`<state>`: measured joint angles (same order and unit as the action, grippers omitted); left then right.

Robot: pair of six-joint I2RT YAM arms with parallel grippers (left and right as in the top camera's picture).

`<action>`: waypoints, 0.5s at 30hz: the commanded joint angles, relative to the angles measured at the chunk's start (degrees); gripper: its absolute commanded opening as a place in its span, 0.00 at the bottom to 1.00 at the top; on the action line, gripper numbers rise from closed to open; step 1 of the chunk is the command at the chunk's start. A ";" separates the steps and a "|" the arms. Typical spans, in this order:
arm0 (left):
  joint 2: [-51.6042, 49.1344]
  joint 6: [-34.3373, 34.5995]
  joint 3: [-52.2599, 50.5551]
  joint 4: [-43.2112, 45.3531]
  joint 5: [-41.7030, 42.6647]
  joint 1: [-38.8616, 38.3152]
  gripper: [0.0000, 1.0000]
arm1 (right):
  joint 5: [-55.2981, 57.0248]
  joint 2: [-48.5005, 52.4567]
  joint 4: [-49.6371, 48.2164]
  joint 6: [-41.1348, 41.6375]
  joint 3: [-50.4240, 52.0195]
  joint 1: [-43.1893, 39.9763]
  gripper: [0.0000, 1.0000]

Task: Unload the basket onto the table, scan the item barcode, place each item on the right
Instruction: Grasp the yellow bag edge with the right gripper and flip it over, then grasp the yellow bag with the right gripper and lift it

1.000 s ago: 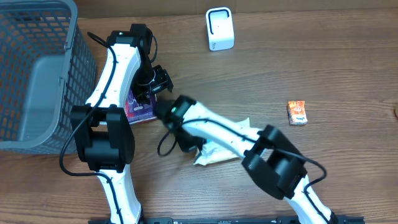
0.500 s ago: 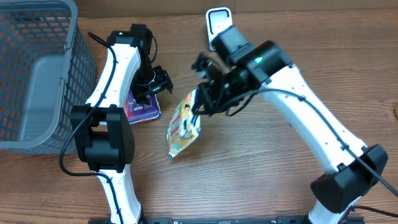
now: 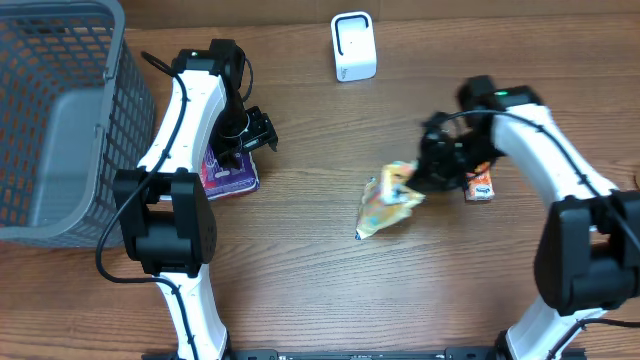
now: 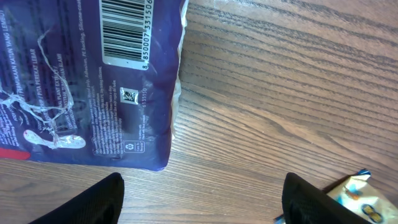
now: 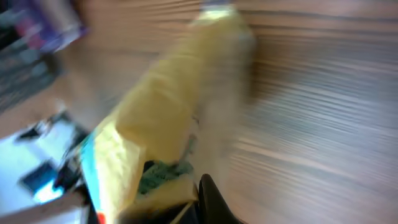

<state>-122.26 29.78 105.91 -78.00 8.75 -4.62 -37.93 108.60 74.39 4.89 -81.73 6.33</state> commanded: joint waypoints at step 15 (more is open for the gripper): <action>0.87 -1.05 0.74 0.31 -0.09 -0.02 0.80 | 29.33 0.02 20.31 0.85 -18.18 -2.91 0.68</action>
<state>-122.26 29.58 105.91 -77.76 8.75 -4.62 -10.81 108.73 94.24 6.87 -98.35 0.47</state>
